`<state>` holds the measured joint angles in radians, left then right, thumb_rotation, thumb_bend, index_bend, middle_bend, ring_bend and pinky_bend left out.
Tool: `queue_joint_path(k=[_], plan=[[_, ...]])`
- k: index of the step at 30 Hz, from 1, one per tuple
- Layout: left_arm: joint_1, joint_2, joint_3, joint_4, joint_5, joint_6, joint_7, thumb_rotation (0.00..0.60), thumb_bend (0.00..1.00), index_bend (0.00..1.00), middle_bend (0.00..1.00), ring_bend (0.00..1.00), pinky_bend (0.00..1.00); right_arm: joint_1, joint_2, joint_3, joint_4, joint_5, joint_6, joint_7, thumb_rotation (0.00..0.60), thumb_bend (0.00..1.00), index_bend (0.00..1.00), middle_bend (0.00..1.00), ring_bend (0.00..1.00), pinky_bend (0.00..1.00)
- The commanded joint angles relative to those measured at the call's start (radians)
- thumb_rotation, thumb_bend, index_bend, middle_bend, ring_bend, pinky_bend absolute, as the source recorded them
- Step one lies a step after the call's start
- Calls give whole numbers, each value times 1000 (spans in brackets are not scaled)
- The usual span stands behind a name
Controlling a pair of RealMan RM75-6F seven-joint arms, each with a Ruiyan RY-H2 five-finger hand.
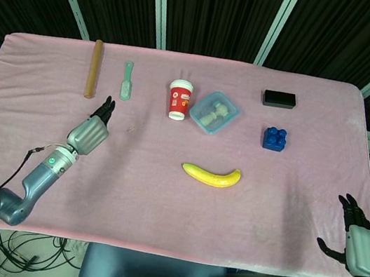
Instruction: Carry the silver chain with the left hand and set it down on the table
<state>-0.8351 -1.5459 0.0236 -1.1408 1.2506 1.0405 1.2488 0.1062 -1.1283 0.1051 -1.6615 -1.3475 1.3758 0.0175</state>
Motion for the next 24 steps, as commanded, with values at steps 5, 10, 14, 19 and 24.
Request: queue_joint_path(k=[5, 10, 14, 19, 24], plan=[[11, -37, 6, 45, -9, -16, 24, 600, 431, 573, 223, 0, 0, 0, 1, 1, 0, 0, 0, 4, 600, 116, 0, 0, 92, 212], [8, -67, -8, 72, -4, -8, 25, 600, 431, 573, 222, 0, 0, 0, 2, 1, 1, 0, -1, 5, 600, 116, 0, 0, 92, 212], [6, -85, -16, 91, -1, -4, 30, 600, 431, 571, 222, 0, 0, 0, 2, 1, 1, 0, -1, 7, 600, 116, 0, 0, 92, 212], [9, -100, -11, 109, 2, -14, 39, 600, 431, 571, 221, 0, 0, 0, 2, 1, 0, 0, -2, 9, 600, 116, 0, 0, 92, 212], [7, -109, -17, 123, 5, -15, 43, 600, 431, 571, 220, 0, 0, 0, 3, 1, 0, 2, -2, 9, 600, 116, 0, 0, 92, 212]])
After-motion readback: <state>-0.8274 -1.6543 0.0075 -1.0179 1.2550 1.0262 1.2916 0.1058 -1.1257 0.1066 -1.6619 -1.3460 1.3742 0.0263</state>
